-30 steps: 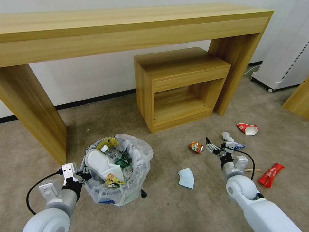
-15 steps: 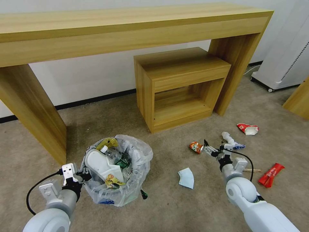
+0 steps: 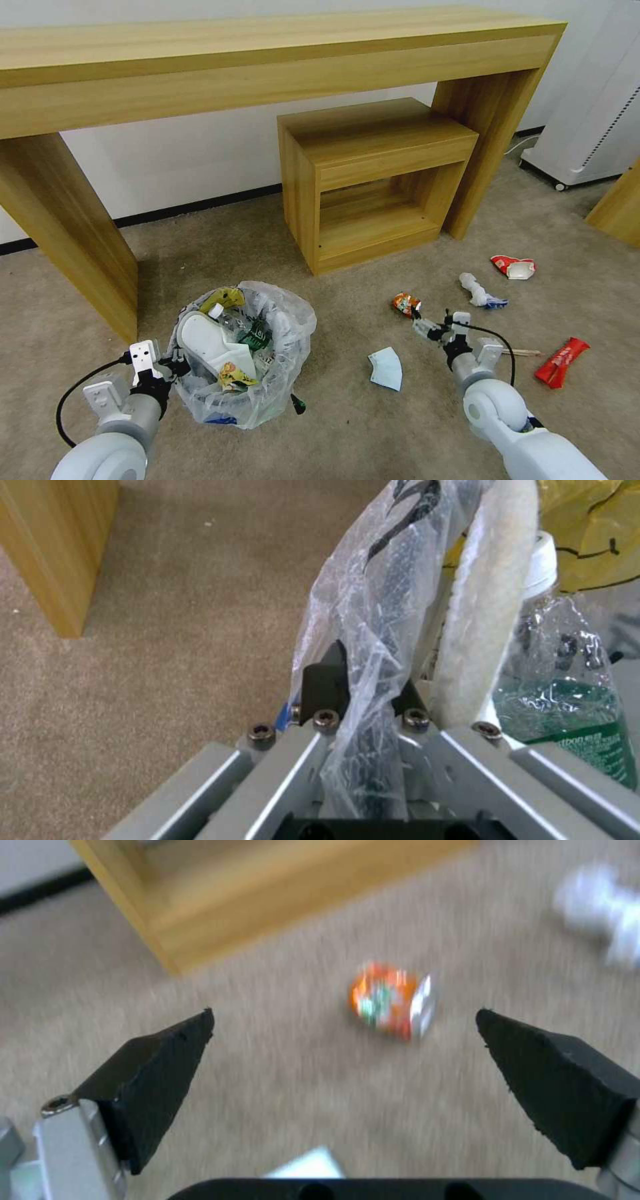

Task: Pick up the trash bin and place the garbage on the floor into it.

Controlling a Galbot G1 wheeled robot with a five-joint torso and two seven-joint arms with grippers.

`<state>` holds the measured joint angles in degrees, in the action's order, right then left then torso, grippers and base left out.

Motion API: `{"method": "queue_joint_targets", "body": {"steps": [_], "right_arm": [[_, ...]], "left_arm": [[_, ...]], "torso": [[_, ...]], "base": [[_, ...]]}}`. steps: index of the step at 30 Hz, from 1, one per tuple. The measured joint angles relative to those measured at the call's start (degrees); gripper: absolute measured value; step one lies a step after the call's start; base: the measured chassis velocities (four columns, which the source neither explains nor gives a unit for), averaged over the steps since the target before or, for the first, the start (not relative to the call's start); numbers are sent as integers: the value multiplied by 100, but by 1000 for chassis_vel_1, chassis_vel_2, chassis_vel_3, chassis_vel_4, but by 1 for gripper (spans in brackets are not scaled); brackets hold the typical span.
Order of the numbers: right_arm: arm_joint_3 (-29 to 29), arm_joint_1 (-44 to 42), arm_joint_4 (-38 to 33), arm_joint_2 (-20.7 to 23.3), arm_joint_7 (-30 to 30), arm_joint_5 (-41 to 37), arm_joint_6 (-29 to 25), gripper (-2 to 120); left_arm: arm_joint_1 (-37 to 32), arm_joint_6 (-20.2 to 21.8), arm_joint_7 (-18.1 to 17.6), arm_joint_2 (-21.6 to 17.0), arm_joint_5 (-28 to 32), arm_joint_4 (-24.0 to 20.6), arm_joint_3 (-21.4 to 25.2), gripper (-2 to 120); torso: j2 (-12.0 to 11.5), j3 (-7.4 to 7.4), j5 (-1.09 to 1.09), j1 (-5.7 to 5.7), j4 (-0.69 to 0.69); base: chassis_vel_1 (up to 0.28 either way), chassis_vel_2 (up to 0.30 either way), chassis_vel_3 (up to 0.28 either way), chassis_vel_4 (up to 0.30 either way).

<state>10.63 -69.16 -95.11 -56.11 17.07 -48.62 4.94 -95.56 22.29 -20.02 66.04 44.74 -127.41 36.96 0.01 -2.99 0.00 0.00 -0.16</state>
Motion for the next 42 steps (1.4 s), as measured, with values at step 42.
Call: {"method": "queue_joint_targets", "body": {"steps": [42], "right_arm": [[-1537, 1143, 2350, -1301, 945, 792, 787, 100]], "left_arm": [[100, -91, 31, -96, 55, 251, 11, 0]], "torso": [[0, 0, 0, 0, 0]], "base": [[0, 0, 0, 0]]}}
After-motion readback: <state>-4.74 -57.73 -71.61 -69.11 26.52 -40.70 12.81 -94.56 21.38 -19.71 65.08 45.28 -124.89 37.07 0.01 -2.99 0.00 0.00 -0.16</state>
